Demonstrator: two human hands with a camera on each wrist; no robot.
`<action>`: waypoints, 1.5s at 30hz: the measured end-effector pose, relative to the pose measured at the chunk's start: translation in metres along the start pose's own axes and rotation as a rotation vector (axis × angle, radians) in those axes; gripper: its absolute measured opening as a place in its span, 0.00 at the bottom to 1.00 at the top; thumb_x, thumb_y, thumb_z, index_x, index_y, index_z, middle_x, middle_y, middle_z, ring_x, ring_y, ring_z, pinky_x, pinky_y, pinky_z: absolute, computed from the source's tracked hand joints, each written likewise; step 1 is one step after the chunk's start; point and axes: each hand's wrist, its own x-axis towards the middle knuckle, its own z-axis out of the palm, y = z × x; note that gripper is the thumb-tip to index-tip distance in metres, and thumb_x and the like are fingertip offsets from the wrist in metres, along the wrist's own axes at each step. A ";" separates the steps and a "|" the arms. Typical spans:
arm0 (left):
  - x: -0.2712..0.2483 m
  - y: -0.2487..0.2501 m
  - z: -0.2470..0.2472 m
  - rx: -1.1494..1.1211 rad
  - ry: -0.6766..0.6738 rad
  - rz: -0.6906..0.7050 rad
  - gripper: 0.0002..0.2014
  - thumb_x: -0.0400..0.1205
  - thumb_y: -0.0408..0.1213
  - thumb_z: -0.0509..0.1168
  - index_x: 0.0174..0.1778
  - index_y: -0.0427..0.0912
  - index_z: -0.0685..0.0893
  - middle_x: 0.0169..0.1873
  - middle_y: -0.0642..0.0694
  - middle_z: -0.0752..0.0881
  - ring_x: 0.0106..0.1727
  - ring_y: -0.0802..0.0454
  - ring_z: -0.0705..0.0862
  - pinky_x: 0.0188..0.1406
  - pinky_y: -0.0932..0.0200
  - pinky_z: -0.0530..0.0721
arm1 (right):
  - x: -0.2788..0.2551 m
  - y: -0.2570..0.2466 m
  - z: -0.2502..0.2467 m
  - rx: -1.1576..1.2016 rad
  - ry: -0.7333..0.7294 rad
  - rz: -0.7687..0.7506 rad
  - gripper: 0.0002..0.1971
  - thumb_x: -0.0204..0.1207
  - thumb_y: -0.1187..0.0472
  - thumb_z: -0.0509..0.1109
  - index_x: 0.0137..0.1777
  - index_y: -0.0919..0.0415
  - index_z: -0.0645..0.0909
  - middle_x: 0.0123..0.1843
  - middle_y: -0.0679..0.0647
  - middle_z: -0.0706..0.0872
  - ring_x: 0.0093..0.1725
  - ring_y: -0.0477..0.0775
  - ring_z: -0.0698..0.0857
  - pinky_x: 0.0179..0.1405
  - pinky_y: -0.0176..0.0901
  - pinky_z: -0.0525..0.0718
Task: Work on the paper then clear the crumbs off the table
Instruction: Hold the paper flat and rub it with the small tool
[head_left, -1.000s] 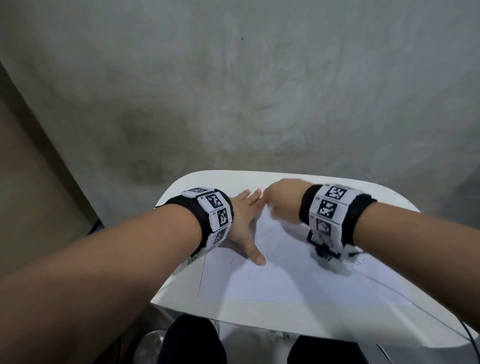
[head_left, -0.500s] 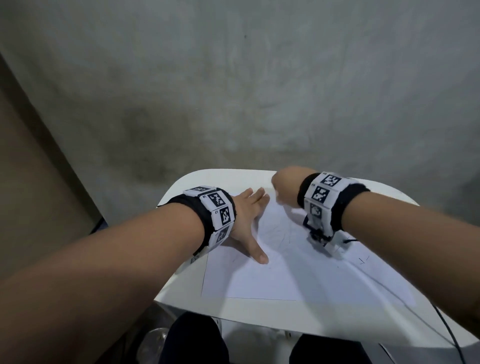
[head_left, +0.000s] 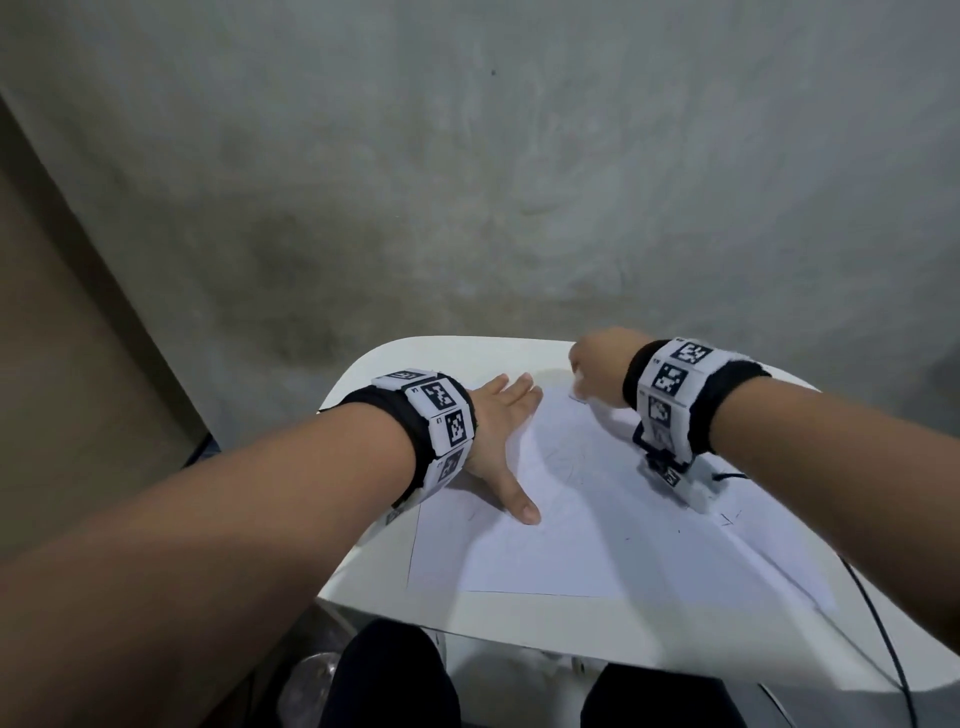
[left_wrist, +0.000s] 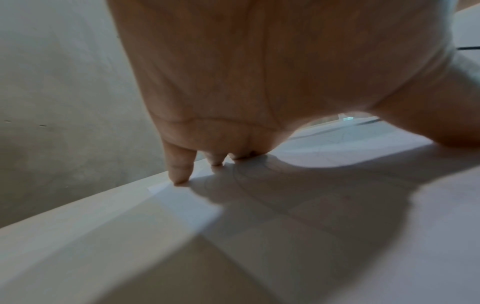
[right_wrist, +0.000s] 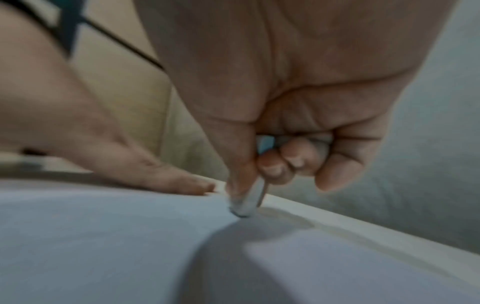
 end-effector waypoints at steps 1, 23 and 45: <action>0.002 -0.001 0.001 -0.003 0.000 0.001 0.69 0.65 0.71 0.72 0.83 0.48 0.28 0.83 0.53 0.28 0.84 0.51 0.30 0.81 0.39 0.43 | -0.004 -0.006 0.003 -0.012 -0.009 -0.035 0.11 0.78 0.60 0.65 0.55 0.64 0.84 0.54 0.57 0.88 0.46 0.58 0.83 0.42 0.42 0.78; 0.003 0.001 0.002 0.032 0.013 -0.014 0.68 0.66 0.71 0.71 0.83 0.47 0.28 0.82 0.52 0.27 0.84 0.51 0.30 0.82 0.42 0.43 | -0.033 -0.003 0.006 -0.021 0.009 -0.089 0.10 0.77 0.57 0.65 0.52 0.59 0.85 0.48 0.52 0.88 0.50 0.57 0.86 0.42 0.41 0.80; 0.004 0.001 0.004 0.018 0.026 -0.010 0.68 0.66 0.70 0.72 0.83 0.47 0.28 0.83 0.51 0.28 0.84 0.50 0.31 0.82 0.43 0.43 | -0.062 -0.027 0.015 -0.135 -0.047 -0.243 0.10 0.79 0.57 0.62 0.53 0.57 0.83 0.44 0.48 0.83 0.48 0.55 0.82 0.43 0.43 0.76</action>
